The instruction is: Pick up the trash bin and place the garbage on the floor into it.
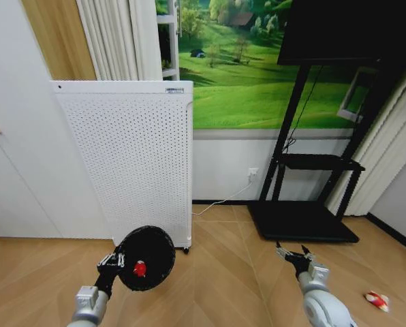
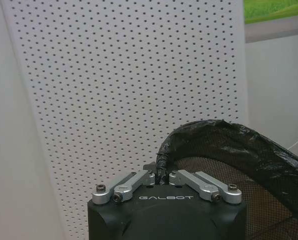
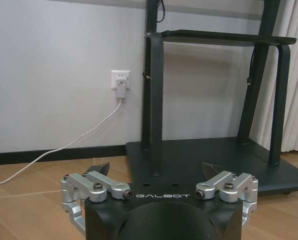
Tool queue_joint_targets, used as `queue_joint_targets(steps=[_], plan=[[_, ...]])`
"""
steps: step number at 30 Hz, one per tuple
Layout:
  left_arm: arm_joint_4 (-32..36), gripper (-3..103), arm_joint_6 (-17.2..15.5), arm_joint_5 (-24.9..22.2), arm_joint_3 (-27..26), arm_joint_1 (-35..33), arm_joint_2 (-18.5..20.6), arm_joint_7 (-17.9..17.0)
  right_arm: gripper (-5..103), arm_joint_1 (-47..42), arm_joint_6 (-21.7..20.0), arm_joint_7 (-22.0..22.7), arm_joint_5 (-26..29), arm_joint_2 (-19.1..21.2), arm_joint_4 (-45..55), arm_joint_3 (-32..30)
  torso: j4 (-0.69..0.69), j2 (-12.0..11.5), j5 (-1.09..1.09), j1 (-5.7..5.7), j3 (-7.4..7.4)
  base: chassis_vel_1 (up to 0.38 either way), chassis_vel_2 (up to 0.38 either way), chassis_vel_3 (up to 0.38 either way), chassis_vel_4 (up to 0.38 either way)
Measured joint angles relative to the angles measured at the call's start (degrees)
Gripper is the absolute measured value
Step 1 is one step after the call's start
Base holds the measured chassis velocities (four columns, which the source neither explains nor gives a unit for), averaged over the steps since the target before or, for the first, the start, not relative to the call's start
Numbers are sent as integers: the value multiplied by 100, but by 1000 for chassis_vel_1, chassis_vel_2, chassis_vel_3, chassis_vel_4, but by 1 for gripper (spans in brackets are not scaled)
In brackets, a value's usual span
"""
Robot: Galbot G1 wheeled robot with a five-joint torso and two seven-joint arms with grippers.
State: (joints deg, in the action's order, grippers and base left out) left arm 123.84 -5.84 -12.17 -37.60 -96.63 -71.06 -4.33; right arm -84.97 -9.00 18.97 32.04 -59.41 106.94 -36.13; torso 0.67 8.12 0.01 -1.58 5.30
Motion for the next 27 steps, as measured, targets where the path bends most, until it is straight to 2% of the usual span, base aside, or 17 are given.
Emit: queue_joint_targets(steps=[8, 10, 12, 13, 15, 16, 17, 18, 19, 23, 25, 27], plan=[[-65, 6, 1, 3, 22, 32, -8, 0, 100, 66, 36, -49, 0, 52, -89, 110, -3, 0, 0, -1, 0, -249, -236, 245, 243], [-78, 6, 3, 3, 22, 33, -14, 0, 100, 77, 38, -52, 0, 56, -111, 141, 1, 0, 1, -2, 0, -319, -310, 280, 295], [-88, 6, 6, 3, 22, 29, -21, 0, 100, 105, 43, -56, 0, 65, -133, 175, -1, 0, -7, -2, -1, -309, -332, 302, 327], [-93, 6, 9, 3, 22, 28, -25, 1, 100, 115, 44, -61, 0, 73, -152, 197, -3, 0, 3, -1, 0, -349, -348, 346, 334], [-104, 6, 12, 3, 22, 27, -28, 1, 100, 124, 47, -63, 0, 87, -173, 216, 1, 0, 3, -2, 0, -349, -357, 362, 355], [-109, 6, 15, 4, 23, 30, -31, 1, 100, 139, 57, -69, -1, 110, -185, 224, -1, 0, -8, -1, -1, -387, -366, 378, 370], [-109, 6, 15, 4, 23, 30, -31, 1, 100, 139, 57, -69, -1, 110, -185, 224, -1, 0, -8, -1, -1, -387, -366, 378, 370], [-114, 6, 16, 4, 24, 31, -35, 2, 100, 144, 66, -76, 0, 122, -203, 234, 0, 0, -5, -1, 0, -346, -364, 378, 352], [-116, 6, 17, 5, 27, 31, -43, 4, 100, 151, 97, -79, 0, 131, -231, 249, -2, 0, 7, -1, 0, -346, -362, 384, 352], [-133, 6, 28, 23, 37, 30, -54, 3, 100, 174, 293, -83, -19, 153, -290, 288, -2, 0, -9, -1, 0, -349, -364, 366, 370], [-150, 6, 36, 40, 46, 24, -59, 5, 100, 165, 335, -104, -104, 178, -325, 306, -1, 0, 8, -2, 0, -299, -331, 334, 352], [-152, 6, 42, 44, 46, 24, -60, 5, 100, 161, 335, -107, -120, 185, -327, 308, -1, 0, 8, -2, 0, -299, -331, 334, 329]])
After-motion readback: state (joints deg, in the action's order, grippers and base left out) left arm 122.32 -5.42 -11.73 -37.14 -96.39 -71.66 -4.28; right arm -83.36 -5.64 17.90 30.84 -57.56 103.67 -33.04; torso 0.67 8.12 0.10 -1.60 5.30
